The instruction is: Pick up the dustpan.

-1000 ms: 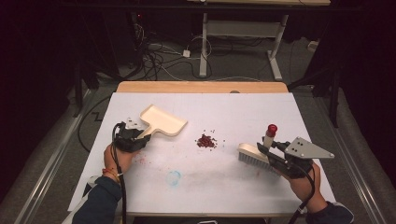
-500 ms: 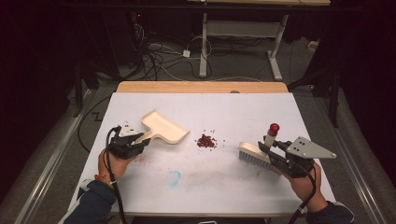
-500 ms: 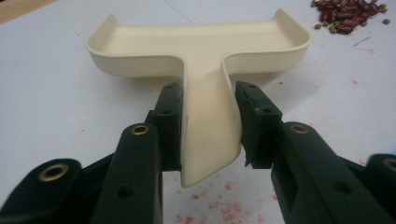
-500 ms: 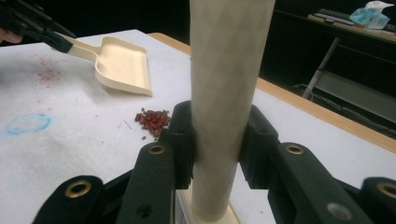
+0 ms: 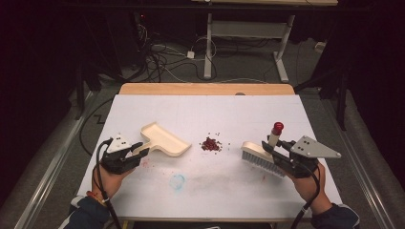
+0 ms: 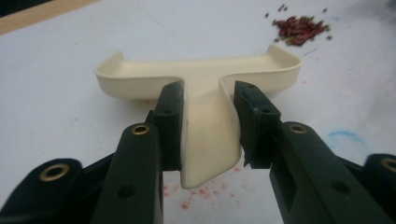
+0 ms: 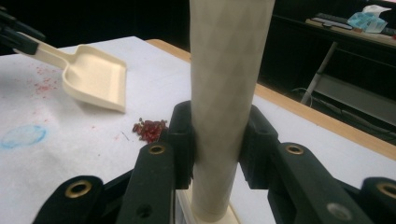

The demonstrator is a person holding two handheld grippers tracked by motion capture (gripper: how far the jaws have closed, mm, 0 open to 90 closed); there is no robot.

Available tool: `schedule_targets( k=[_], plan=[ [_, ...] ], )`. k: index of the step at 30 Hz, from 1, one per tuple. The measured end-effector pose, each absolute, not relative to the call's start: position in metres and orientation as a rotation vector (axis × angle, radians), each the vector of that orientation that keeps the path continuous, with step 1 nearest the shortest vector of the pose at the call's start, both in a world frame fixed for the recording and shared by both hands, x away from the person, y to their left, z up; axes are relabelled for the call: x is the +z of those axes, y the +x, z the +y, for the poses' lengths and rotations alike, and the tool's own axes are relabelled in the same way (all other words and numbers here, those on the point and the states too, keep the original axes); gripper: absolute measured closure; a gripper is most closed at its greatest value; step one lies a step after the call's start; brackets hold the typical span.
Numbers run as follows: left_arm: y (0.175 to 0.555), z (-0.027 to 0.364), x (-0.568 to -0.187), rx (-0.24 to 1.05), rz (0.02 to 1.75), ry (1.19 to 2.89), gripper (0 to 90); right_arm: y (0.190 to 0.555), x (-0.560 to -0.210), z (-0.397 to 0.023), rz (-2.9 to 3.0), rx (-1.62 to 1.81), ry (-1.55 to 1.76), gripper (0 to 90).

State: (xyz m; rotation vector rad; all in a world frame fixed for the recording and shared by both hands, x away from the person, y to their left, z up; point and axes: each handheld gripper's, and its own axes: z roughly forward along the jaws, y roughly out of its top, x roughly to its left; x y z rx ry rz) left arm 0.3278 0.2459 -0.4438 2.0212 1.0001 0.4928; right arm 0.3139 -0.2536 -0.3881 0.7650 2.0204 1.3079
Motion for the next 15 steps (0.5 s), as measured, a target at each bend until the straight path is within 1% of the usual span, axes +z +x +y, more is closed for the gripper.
schedule_targets(
  k=[6, 15],
  plan=[
    [0.312, 0.243, -0.443, 0.464, 0.925, 2.026, 63.6, 0.323, -0.385, -0.247, 2.009, 1.319, 0.756, 70.2],
    [0.297, 0.234, -0.448, 0.426, 0.889, 2.061, 63.4, 0.355, -0.38, -0.23, 1.959, 1.335, 0.777, 70.3]
  ],
)
